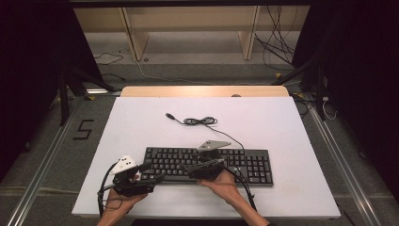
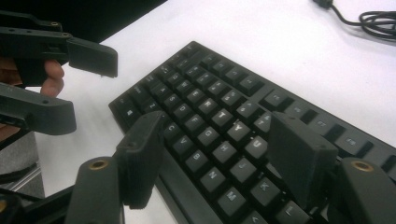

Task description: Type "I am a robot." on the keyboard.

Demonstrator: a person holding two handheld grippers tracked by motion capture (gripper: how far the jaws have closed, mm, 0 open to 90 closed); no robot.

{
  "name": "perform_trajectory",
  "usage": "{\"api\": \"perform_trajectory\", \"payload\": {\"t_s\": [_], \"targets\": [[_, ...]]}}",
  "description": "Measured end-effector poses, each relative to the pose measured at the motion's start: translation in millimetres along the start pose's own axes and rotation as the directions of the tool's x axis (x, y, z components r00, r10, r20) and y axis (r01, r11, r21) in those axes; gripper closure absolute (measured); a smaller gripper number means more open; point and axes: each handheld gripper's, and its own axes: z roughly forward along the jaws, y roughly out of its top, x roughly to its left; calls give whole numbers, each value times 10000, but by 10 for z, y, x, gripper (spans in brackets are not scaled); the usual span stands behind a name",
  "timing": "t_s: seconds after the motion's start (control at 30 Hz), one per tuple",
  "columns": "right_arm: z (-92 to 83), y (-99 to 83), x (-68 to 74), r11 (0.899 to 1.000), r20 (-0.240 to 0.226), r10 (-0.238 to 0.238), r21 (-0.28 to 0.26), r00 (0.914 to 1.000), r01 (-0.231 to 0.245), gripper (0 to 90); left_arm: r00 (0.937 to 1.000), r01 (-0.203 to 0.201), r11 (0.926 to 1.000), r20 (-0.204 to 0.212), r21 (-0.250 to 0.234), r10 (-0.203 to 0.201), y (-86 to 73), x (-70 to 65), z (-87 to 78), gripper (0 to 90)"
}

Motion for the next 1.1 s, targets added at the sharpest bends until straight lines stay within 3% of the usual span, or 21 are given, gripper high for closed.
{"api": "perform_trajectory", "payload": {"t_s": [0.13, 0.33, 0.53, 0.7, 1.1], "targets": [[38, 14, 33, 9999, -36, -102, 61, 9999, 102, 444, 10000, 22, 10000, -14, -26, -22, -4, -4, -8, 251], [95, 9, 73, 9991, 32, -290, 304, 9996, 289, 690, 10000, 11, 10000, -21, 5, -11, -10, -3, -15, 250], [145, 0, 83, 9979, 67, -387, 529, 9992, 382, 845, 10000, 12, 10000, -22, -6, -12, -12, -4, -12, 250], [212, -23, 106, 9957, 58, -440, 822, 9990, 434, 900, 10000, 3, 10000, -22, -29, -3, -12, -2, -14, 250], [322, -66, 119, 9906, 163, -561, 1259, 9983, 536, 900, 10000, -14, 10000, -18, -49, 14, -13, -7, -10, 250]]}}
